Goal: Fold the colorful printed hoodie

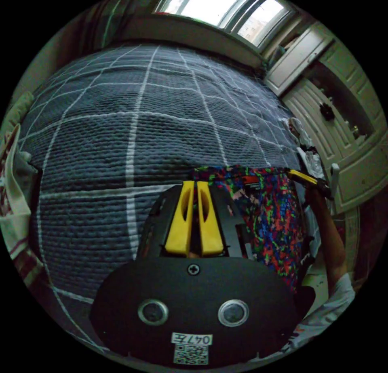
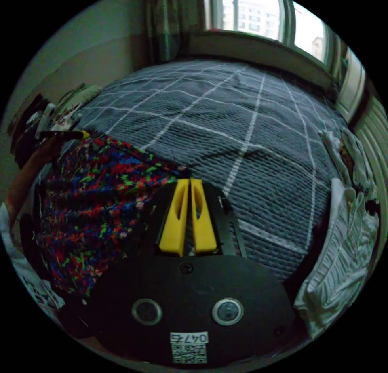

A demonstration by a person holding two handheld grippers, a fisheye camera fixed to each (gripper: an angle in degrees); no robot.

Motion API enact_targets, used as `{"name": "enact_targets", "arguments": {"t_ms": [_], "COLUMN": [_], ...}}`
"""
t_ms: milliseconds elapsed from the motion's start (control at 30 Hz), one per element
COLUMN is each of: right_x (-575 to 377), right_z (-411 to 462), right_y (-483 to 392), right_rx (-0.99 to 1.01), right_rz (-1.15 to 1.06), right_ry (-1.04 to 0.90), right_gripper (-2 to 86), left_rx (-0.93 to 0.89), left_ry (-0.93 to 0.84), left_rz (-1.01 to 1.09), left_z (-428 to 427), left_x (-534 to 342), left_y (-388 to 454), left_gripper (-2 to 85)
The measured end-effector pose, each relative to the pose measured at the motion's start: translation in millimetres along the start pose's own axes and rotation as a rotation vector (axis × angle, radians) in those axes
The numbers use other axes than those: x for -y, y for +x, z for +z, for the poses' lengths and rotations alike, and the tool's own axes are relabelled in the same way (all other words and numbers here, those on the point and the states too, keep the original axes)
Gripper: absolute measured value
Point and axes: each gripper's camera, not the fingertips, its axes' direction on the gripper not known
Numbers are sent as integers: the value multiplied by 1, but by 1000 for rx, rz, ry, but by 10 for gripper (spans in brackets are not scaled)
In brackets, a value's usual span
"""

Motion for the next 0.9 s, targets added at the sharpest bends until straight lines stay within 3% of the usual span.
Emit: {"name": "enact_targets", "arguments": {"t_ms": [100, 267, 367, 500, 700, 767, 900], "right_x": [-7, -17, -18, -22, -38, -43, -61], "right_z": [-8, -34, -43, -32, 2, 6, -9], "right_y": [-15, -33, -39, -52, -88, -105, -126], "right_rx": [-33, -108, -103, -145, -223, -268, -259], "right_rz": [-71, -119, -117, -96, -101, -128, -69], "right_ry": [23, 137, 180, 172, 36, -1, -6], "right_gripper": [-1, -3, -3, -3, 11, 35, 140], "left_rx": [-31, 169, 341, 455, 513, 557, 592], "left_ry": [53, 321, 390, 370, 146, 95, 190], "left_rz": [41, 123, 229, 238, 210, 179, 56], "left_z": [-5, -50, -60, -51, -20, -24, -72], "left_x": [-14, -42, -51, -52, -51, -51, -60], "left_y": [15, 42, 65, 75, 72, 65, 42], "left_gripper": [-4, -8, -8, -5, 61, 122, 119]}}
